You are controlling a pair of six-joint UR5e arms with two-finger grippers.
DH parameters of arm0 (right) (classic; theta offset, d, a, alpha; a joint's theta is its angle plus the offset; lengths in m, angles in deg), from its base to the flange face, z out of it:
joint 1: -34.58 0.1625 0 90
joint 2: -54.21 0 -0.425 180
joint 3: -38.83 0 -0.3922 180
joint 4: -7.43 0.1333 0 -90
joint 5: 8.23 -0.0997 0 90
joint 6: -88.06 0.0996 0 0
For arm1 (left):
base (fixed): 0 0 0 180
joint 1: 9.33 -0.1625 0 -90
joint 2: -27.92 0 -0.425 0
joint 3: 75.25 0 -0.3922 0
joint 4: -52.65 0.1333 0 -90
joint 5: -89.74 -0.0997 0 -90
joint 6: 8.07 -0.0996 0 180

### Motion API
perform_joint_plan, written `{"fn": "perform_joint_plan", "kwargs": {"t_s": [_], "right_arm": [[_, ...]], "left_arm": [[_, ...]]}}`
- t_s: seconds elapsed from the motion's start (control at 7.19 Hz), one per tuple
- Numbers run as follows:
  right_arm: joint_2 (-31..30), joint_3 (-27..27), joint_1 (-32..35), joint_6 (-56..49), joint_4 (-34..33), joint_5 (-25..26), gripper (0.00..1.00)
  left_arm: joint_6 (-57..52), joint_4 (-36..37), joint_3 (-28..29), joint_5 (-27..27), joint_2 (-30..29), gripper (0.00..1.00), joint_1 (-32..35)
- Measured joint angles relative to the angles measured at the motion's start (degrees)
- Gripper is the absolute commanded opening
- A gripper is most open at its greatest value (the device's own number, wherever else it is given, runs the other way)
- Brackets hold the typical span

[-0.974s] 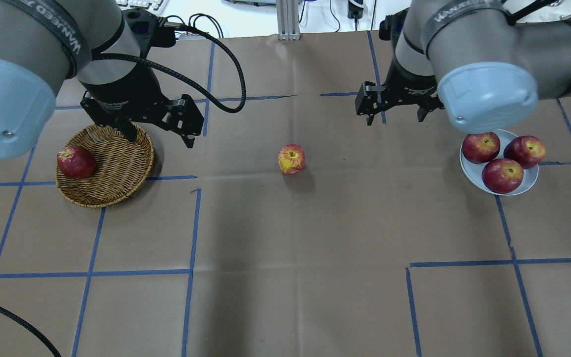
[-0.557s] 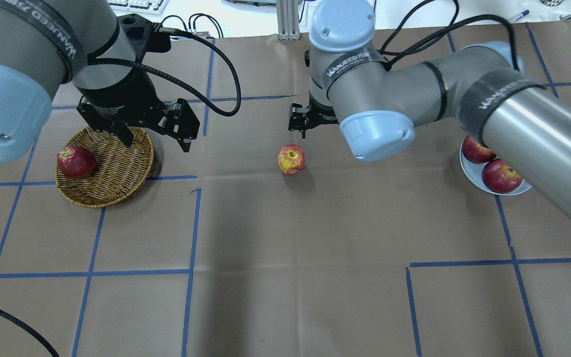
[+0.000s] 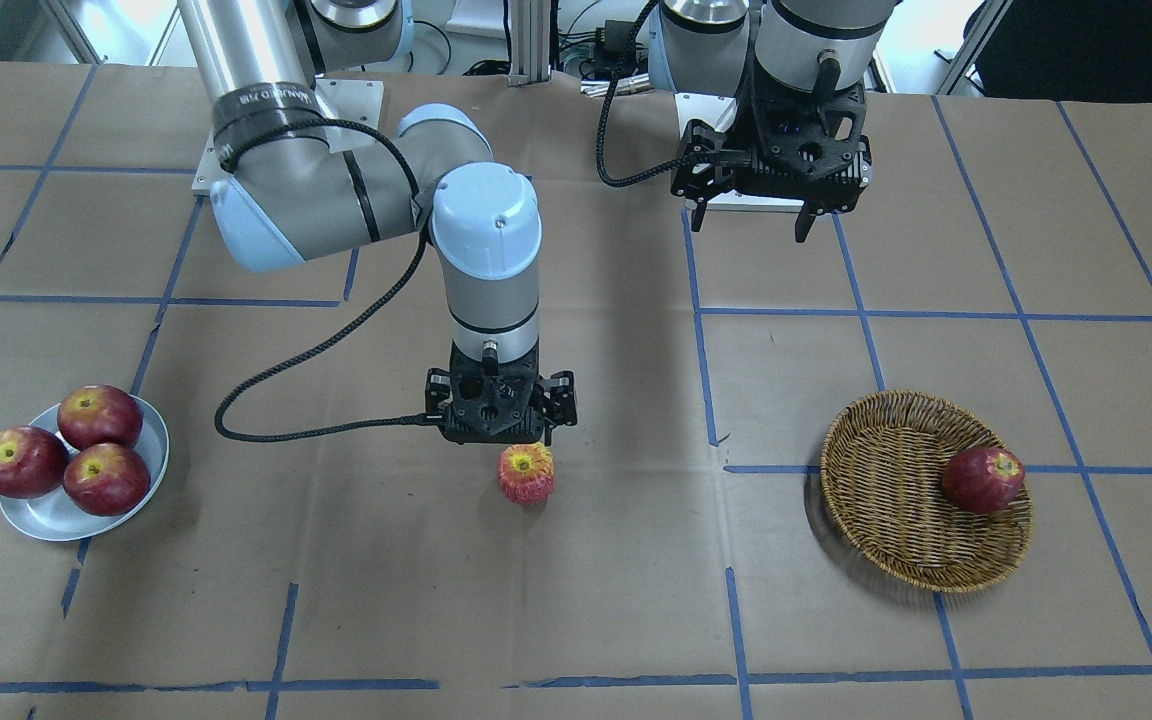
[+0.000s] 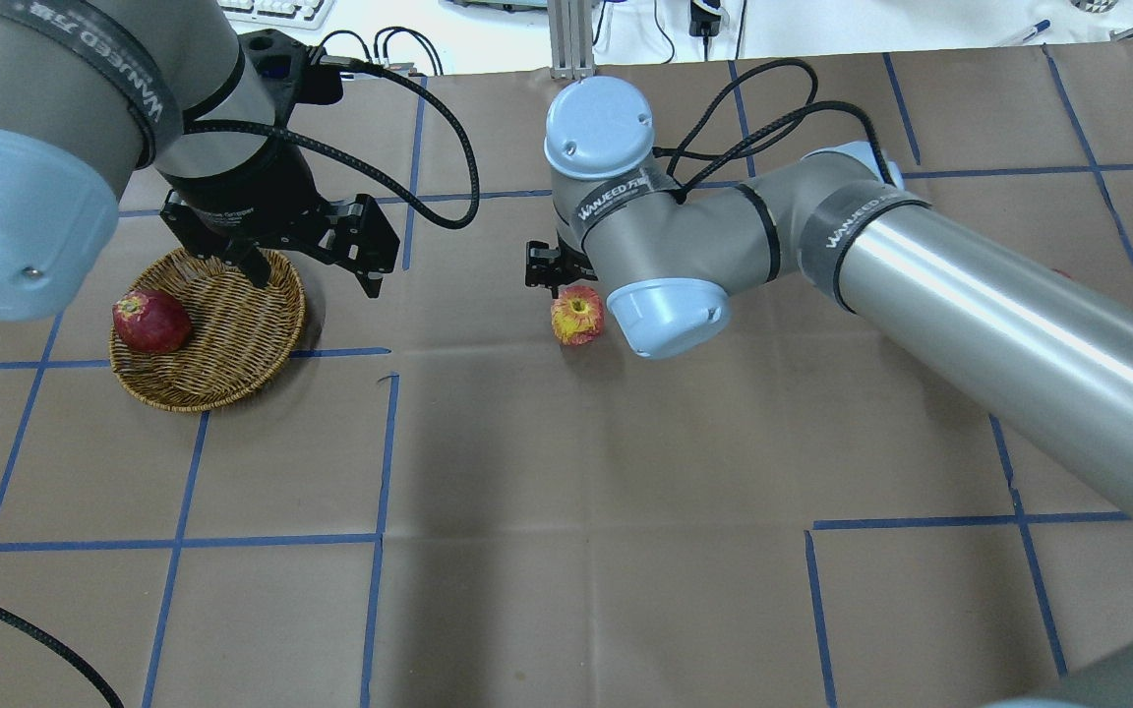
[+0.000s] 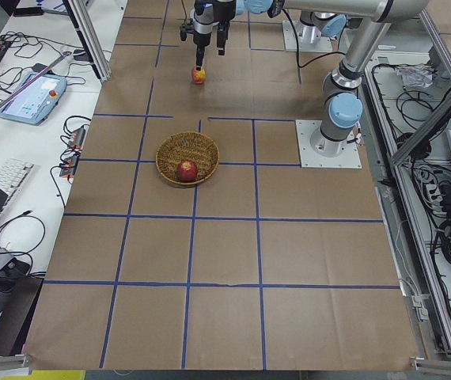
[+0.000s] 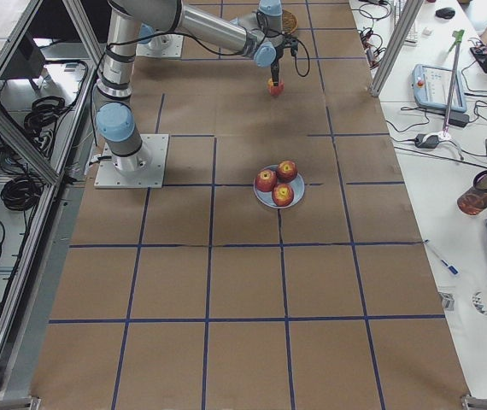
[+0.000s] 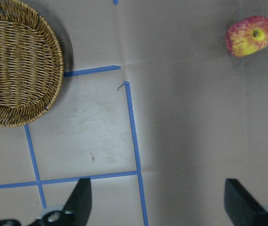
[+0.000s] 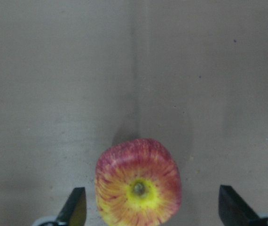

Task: Transfer apple from basket to plate
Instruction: 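Move the right gripper over the apple and grasp it, then carry the apple with the right gripper to the white plate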

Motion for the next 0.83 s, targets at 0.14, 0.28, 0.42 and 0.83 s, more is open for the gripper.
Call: {"fn": "perform_joint_plan", "kwargs": {"t_s": [0.14,0.28,0.42,0.83], "right_arm": [[1.6,-0.1,0.1,0.2,-1.3,0.1,1.00],[2.6,-0.1,0.2,0.3,-1.8,0.1,0.85],[3.3,-0.2,0.2,0.3,-2.3,0.1,0.69],[4.3,0.1,0.0,-0.4,-4.4,0.1,0.49]], "left_arm": [[0.0,0.0,0.0,0.1,0.0,0.99,0.0],[0.0,0.0,0.0,0.1,0.0,0.99,0.0],[0.0,-0.1,0.0,0.2,-0.1,0.99,0.0],[0.0,0.0,-0.2,0.2,-0.1,0.99,0.0]]}}
